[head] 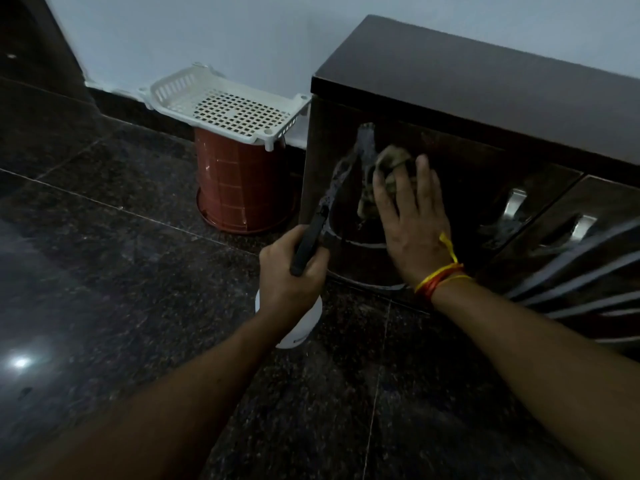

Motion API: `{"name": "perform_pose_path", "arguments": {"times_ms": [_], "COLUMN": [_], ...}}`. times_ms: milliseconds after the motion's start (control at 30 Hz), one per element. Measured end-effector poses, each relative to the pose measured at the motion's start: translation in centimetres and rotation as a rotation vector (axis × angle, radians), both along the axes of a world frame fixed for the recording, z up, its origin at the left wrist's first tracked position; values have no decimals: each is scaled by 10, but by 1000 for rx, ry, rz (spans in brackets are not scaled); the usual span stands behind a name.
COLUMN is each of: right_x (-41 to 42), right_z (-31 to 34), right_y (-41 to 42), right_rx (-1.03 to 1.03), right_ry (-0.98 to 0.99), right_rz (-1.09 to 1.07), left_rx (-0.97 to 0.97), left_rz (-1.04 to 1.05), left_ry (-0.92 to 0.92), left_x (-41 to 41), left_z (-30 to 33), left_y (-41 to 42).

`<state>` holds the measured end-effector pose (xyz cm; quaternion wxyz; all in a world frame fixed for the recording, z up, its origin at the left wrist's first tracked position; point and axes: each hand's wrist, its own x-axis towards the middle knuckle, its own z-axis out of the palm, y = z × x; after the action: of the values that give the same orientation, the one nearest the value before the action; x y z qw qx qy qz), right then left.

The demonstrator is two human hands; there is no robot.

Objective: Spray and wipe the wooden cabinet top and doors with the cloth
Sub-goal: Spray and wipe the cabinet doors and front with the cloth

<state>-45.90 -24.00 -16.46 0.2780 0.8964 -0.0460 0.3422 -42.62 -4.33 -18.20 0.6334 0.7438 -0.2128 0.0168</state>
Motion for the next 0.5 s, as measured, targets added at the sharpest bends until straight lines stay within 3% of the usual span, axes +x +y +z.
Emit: {"name": "perform_pose_path", "arguments": {"times_ms": [167, 367, 500], "right_x": [-9, 28, 26], "right_z": [-11, 37, 16], "right_y": [7, 13, 17], "right_rx": [-61, -15, -69], "right_ry": [207, -88, 19], "right_rz": [47, 52, 98], "left_rx": [28, 32, 27], "left_rz": [-17, 3, 28], "left_ry": [-5, 1, -2], "left_x": [3, 4, 7], "left_z": [-9, -10, -10], "left_y": [6, 9, 14]}}
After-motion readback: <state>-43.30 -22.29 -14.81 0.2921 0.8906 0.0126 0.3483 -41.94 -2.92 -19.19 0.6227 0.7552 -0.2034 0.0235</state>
